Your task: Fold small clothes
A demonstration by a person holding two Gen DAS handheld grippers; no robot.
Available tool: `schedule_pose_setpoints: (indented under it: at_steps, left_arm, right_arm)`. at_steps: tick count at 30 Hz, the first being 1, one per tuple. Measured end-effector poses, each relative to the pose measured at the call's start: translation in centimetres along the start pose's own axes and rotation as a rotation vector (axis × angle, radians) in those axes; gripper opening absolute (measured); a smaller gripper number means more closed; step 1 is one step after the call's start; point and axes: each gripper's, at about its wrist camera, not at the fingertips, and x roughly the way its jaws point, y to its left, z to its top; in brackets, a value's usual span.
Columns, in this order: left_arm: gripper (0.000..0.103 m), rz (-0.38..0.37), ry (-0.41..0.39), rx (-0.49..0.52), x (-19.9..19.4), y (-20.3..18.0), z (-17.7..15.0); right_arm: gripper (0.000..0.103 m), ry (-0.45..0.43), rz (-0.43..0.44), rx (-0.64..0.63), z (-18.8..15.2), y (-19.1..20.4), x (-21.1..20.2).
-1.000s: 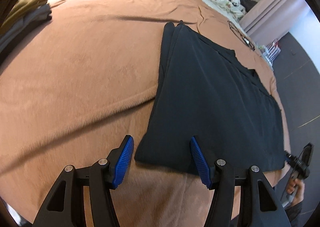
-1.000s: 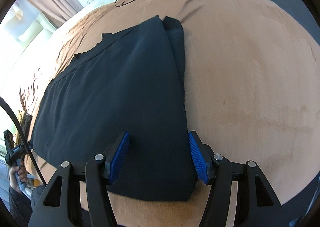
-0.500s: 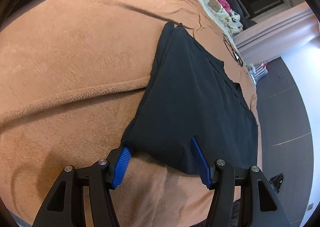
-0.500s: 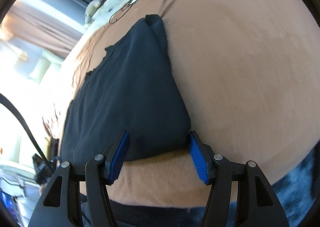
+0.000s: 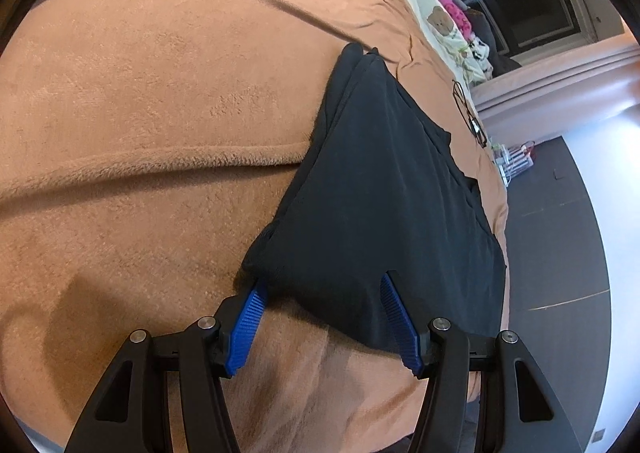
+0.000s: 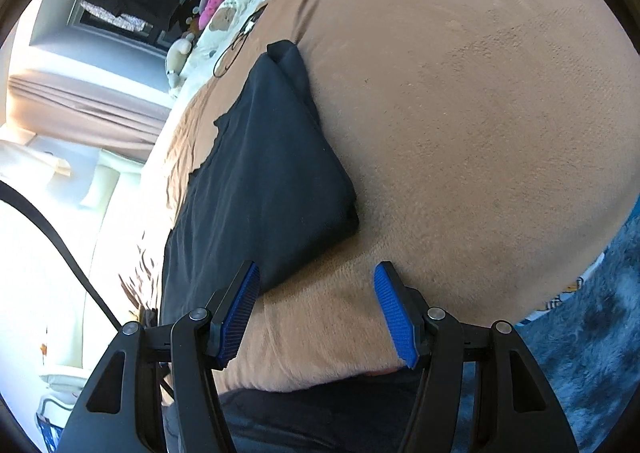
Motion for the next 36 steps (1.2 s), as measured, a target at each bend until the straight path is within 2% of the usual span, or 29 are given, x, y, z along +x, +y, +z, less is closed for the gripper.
schedule_pose_setpoints:
  at_steps: [6, 9, 10, 12, 13, 15, 17, 18, 20, 23, 29, 36]
  left_arm:
    - [0.061, -0.027, -0.027, -0.042, 0.5, 0.5, 0.7]
    - [0.059, -0.03, -0.046, -0.062, 0.8, 0.5, 1.1]
    - [0.058, -0.025, -0.054, -0.067, 0.8, 0.4, 1.2]
    - [0.045, -0.006, -0.068, -0.075, 0.9, 0.5, 1.3]
    - [0.036, 0.001, -0.073, -0.081, 1.0, 0.7, 1.4]
    - [0.028, -0.009, -0.079, -0.1, 1.0, 1.3, 1.4]
    - [0.019, -0.028, -0.08, -0.101, 0.8, 1.6, 1.5]
    - [0.016, -0.034, -0.081, -0.097, 0.7, 1.5, 1.5]
    - [0.014, -0.039, -0.097, -0.084, 0.0, 1.2, 1.4]
    - [0.012, -0.058, -0.124, -0.064, -1.1, 0.7, 1.5]
    - [0.011, -0.088, -0.154, -0.046, -3.2, -0.1, 1.1]
    - [0.011, -0.111, -0.167, -0.049, -6.0, 0.9, -0.4]
  right_arm:
    - [0.058, -0.045, 0.024, 0.015, 0.7, 0.0, 1.2]
    - [0.058, -0.074, 0.006, 0.004, 1.1, 0.4, 2.2]
    - [0.058, -0.079, 0.002, 0.0, 1.1, 0.7, 2.6]
    - [0.058, -0.089, -0.011, -0.007, 1.1, 1.2, 3.2]
    - [0.052, -0.094, -0.018, -0.013, 0.9, 1.6, 3.4]
    - [0.041, -0.093, -0.039, -0.019, 0.5, 2.0, 3.7]
    - [0.022, -0.078, -0.025, -0.014, 0.4, 2.1, 3.8]
    - [0.021, -0.061, -0.008, -0.01, 0.2, 2.1, 4.1]
    - [0.014, -0.059, -0.016, -0.028, 0.3, 2.2, 3.5]
    - [0.013, -0.085, -0.028, -0.042, 0.8, 2.7, 2.2]
    - [0.012, -0.1, -0.025, -0.082, 0.3, 4.3, 1.4]
    - [0.012, -0.049, -0.009, -0.123, -0.6, 4.4, 0.6]
